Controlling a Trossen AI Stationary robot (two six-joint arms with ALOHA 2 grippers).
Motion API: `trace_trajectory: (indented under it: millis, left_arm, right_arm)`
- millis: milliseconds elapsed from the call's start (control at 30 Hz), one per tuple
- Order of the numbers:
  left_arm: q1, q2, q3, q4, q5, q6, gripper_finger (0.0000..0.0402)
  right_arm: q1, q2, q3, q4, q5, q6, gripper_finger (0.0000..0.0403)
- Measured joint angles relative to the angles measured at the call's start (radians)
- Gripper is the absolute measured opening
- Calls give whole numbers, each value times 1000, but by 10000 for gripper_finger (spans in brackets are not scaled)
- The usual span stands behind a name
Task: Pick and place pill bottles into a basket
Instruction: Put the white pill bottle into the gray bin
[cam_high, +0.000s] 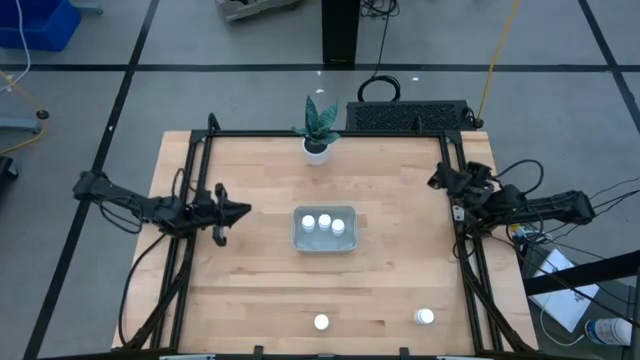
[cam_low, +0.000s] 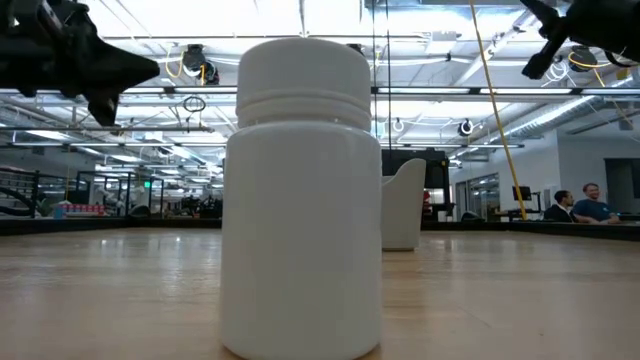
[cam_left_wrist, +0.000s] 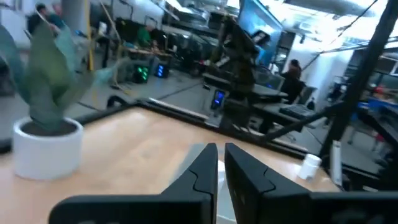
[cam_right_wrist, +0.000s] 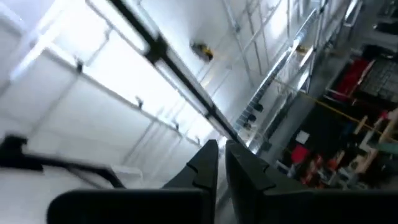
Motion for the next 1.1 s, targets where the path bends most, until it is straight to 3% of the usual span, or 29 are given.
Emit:
trace_trajectory:
  millis: [100, 167, 300, 400, 600, 733, 800, 933, 1100]
  left_arm:
    - [0, -17, 0, 32, 35, 87, 38]
    - [0, -22, 0, 39, 131, 197, 41]
    - [0, -24, 0, 42, 371, 474, 39]
    - [-1, -22, 0, 22, 455, 571, 36]
    - [0, -24, 0, 33, 275, 314, 37]
    - [0, -23, 0, 47, 340, 307, 37]
    - [0, -23, 0, 33, 317, 250, 37]
    - [0, -23, 0, 11, 218, 125, 37]
    - [0, -23, 0, 10, 210, 69, 37]
  right_arm:
    - [14, 49, 148, -178, -54, -49, 30]
    - [34, 112, 300, -389, -72, -52, 39]
    - [82, 336, 662, -866, -104, -41, 72]
    - [113, 520, 922, -1133, -172, -6, 112]
    - [214, 861, 1339, -1503, -292, 56, 190]
    - [292, 1033, 1591, -1850, -315, 126, 191]
    - [321, 1104, 1683, -2085, -344, 198, 184]
    - [388, 1204, 1753, -2437, -365, 360, 174]
    - [510, 1249, 1704, -2596, -375, 594, 175]
